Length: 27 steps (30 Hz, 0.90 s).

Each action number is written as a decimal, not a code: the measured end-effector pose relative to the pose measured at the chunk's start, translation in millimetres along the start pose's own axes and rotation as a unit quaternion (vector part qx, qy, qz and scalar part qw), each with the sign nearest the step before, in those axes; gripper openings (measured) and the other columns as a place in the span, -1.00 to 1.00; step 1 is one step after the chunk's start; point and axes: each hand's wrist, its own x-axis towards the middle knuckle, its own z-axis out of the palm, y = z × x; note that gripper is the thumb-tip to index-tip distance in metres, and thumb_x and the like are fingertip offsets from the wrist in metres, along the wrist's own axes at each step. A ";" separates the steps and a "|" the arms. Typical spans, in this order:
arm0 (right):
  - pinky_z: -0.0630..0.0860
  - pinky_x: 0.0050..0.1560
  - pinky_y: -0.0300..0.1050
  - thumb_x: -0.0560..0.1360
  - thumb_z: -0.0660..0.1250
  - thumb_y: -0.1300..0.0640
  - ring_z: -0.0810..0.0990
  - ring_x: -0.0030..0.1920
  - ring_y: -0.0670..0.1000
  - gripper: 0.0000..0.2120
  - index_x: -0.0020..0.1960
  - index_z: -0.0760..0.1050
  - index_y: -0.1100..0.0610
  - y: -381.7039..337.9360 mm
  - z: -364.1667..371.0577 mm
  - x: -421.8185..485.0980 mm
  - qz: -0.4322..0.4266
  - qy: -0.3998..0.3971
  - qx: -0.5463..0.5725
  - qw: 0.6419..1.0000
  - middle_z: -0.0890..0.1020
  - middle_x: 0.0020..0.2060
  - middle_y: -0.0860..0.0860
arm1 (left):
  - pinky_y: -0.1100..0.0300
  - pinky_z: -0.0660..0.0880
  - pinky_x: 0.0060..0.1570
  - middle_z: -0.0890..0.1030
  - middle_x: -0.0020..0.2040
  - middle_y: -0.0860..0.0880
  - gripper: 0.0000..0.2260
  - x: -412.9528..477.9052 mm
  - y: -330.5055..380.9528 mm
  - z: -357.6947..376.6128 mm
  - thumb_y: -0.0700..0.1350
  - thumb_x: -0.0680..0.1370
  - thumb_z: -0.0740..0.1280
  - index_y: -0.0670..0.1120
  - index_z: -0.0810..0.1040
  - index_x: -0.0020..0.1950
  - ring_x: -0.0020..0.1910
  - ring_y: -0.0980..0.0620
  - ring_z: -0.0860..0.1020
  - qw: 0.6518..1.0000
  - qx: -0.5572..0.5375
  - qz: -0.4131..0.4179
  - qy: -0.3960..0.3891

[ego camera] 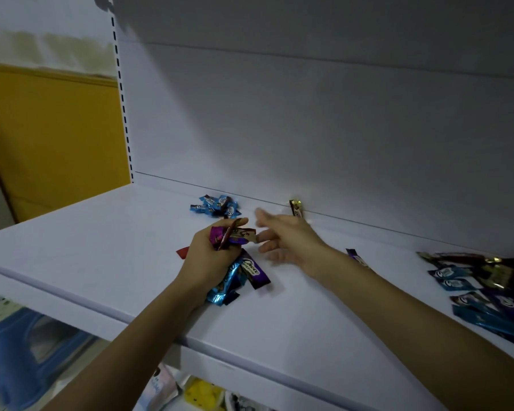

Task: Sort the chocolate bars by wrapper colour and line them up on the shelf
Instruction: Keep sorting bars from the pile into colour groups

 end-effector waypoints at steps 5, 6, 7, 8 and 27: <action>0.51 -0.39 -0.22 0.45 0.44 0.08 0.62 -0.39 -0.12 -0.91 -0.15 0.59 0.09 5.1 13.2 -3.2 -0.049 -0.038 -0.038 0.997 0.68 -0.32 -0.04 | 0.24 0.60 -0.07 0.66 0.00 0.04 -0.53 -2.1 -3.3 -0.1 -0.42 0.51 0.27 0.12 0.54 0.21 -0.05 0.09 0.64 1.000 -0.001 -0.003 0.004; 0.50 -0.39 -0.23 0.46 0.43 0.09 0.61 -0.38 -0.11 -0.92 -0.15 0.59 0.09 4.5 11.7 -2.3 -0.045 -0.033 -0.025 0.998 0.68 -0.31 -0.04 | 0.28 0.58 -0.10 0.66 0.03 0.05 -0.52 -2.0 -3.7 0.0 -0.42 0.52 0.27 0.09 0.52 0.26 -0.05 0.12 0.64 1.000 0.001 -0.004 0.001; 0.50 -0.40 -0.23 0.47 0.42 0.10 0.61 -0.39 -0.11 -0.93 -0.16 0.60 0.09 3.5 9.9 -1.7 -0.041 -0.026 -0.011 0.999 0.68 -0.30 -0.04 | 0.33 0.56 -0.12 0.64 0.06 0.05 -0.52 -1.8 -3.6 0.3 -0.41 0.52 0.27 0.07 0.51 0.29 -0.04 0.14 0.63 1.000 0.006 -0.004 -0.004; 0.49 -0.40 -0.23 0.47 0.42 0.11 0.59 -0.40 -0.12 -0.93 -0.16 0.60 0.10 2.6 8.3 -1.3 -0.038 -0.021 -0.002 0.999 0.67 -0.30 -0.04 | 0.36 0.55 -0.13 0.63 0.08 0.04 -0.52 -1.8 -3.1 0.6 -0.41 0.52 0.27 0.05 0.51 0.31 -0.02 0.15 0.62 1.000 0.012 -0.002 -0.009; 0.60 -0.27 -0.13 0.57 0.27 0.16 0.62 -0.34 0.01 -0.78 0.17 0.42 0.24 0.3 -18.0 -5.7 0.018 0.046 0.098 0.994 0.65 -0.22 0.12 | 0.32 0.57 -0.11 0.65 -0.03 0.03 -0.67 2.1 -2.3 -1.2 -0.36 0.56 0.24 0.07 0.62 -0.07 -0.02 0.11 0.61 0.999 0.029 -0.019 -0.008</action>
